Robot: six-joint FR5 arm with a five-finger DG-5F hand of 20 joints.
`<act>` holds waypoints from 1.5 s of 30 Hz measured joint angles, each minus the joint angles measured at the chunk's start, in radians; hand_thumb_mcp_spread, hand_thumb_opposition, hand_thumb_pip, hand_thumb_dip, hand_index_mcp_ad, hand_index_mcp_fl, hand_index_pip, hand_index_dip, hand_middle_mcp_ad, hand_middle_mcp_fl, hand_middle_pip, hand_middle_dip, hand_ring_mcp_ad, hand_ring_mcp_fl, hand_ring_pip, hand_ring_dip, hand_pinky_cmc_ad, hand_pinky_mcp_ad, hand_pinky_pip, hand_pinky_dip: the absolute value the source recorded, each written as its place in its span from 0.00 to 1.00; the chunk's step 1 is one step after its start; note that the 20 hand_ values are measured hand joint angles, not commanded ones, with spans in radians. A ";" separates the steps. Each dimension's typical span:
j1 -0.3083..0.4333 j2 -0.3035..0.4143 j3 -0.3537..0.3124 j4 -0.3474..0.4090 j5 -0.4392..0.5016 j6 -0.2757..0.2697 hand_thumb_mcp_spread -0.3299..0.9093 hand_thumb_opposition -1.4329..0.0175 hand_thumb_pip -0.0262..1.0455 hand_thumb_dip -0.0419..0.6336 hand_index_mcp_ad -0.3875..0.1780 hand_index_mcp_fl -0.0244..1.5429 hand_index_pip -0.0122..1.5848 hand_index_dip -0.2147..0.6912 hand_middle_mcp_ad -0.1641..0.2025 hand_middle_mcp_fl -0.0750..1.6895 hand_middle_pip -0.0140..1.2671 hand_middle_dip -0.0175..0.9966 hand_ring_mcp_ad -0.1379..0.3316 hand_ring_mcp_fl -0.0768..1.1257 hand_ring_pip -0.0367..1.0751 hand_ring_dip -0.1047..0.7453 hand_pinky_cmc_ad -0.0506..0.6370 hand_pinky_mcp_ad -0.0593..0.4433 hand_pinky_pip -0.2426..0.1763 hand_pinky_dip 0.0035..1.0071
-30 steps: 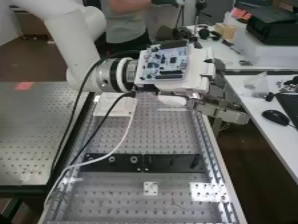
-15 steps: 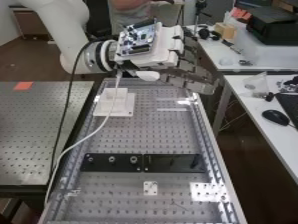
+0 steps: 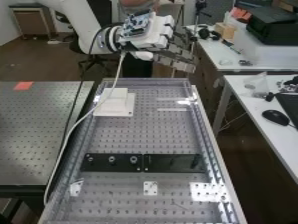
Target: Grab the chopstick and place it in the clear container
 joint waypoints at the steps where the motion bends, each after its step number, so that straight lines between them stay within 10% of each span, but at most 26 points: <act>1: 0.010 -0.003 0.003 0.003 0.011 -0.007 0.79 0.25 0.49 0.51 0.42 0.69 0.52 0.39 0.55 0.72 0.44 0.61 0.34 0.73 0.13 0.63 0.69 0.64 0.70 0.17; 19: 0.172 -0.076 0.045 0.002 0.209 -0.062 0.80 0.25 0.49 0.51 0.42 0.69 0.52 0.39 0.55 0.72 0.43 0.61 0.33 0.74 0.13 0.63 0.69 0.64 0.70 0.17; 45: 0.145 -0.193 0.231 -0.483 0.043 0.060 0.80 0.25 0.49 0.51 0.42 0.69 0.52 0.39 0.55 0.72 0.43 0.62 0.33 0.74 0.13 0.63 0.69 0.64 0.74 0.18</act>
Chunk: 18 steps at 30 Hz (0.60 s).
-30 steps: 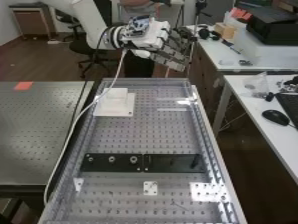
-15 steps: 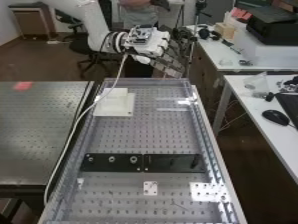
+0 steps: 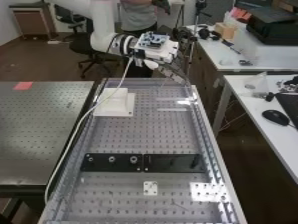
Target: Grab the chopstick and place it in the clear container
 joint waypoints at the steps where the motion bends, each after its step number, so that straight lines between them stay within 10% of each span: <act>1: -0.003 -0.005 0.009 -0.019 -0.006 0.008 0.80 0.25 0.49 0.51 0.42 0.69 0.52 0.39 0.55 0.73 0.42 0.62 0.33 0.74 0.13 0.63 0.70 0.63 0.74 0.18; 18: -0.064 -0.112 0.160 -0.354 -0.098 0.171 0.80 0.25 0.49 0.51 0.42 0.69 0.52 0.39 0.55 0.73 0.42 0.62 0.33 0.76 0.13 0.63 0.70 0.64 0.74 0.17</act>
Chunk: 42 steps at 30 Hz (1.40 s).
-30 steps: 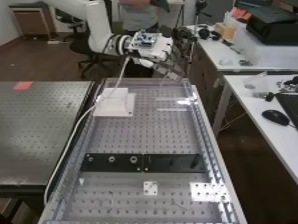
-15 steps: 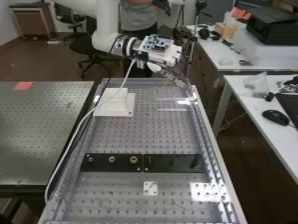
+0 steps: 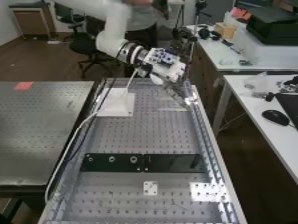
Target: Grab the chopstick and place it in the clear container
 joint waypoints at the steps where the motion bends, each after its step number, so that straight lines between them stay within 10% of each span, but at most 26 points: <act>1: -0.002 -0.004 0.004 -0.013 -0.002 0.007 0.80 0.25 0.49 0.51 0.42 0.69 0.52 0.39 0.55 0.73 0.42 0.62 0.33 0.76 0.13 0.63 0.70 0.65 0.74 0.17; 12: -0.016 -0.050 0.074 -0.170 -0.051 0.076 0.80 0.25 0.49 0.51 0.42 0.69 0.52 0.39 0.55 0.72 0.41 0.62 0.34 0.77 0.13 0.63 0.70 0.64 0.74 0.17; 25: -0.016 -0.071 0.094 -0.182 -0.097 0.067 0.78 0.24 0.46 0.51 0.41 0.68 0.52 0.39 0.55 0.74 0.42 0.62 0.33 0.68 0.12 0.63 0.70 0.64 0.73 0.18; 42: -0.016 -0.055 0.068 -0.151 -0.121 0.064 0.62 0.39 0.63 0.51 0.44 0.32 0.46 0.31 0.46 0.49 0.37 0.56 0.51 0.41 0.10 0.62 0.61 0.59 0.51 0.50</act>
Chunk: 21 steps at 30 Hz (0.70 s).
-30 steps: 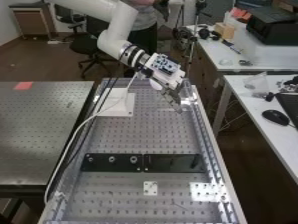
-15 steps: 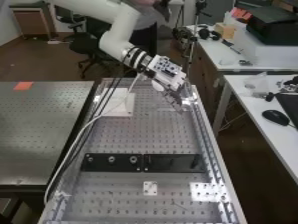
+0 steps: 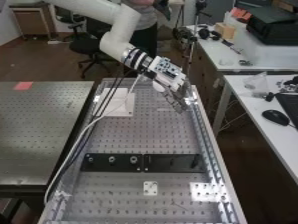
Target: Grab the chopstick and place it in the clear container
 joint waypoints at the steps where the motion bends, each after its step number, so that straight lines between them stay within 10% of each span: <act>1: 0.000 0.006 -0.007 0.010 0.001 -0.002 0.62 0.40 0.63 0.51 0.45 0.31 0.45 0.31 0.49 0.45 0.35 0.56 0.54 0.39 0.10 0.62 0.59 0.57 0.52 0.51; 10: 0.001 0.171 -0.204 0.279 0.012 -0.109 0.57 0.46 0.54 0.47 0.46 0.21 0.17 0.33 0.51 0.35 0.17 0.56 0.64 0.28 0.10 0.60 0.56 0.56 0.47 0.58; 21: -0.073 0.388 -0.385 0.491 -0.155 -0.334 0.55 0.49 0.50 0.35 0.47 0.21 0.07 0.47 0.55 0.31 0.11 0.56 0.67 0.23 0.09 0.59 0.56 0.56 0.47 0.59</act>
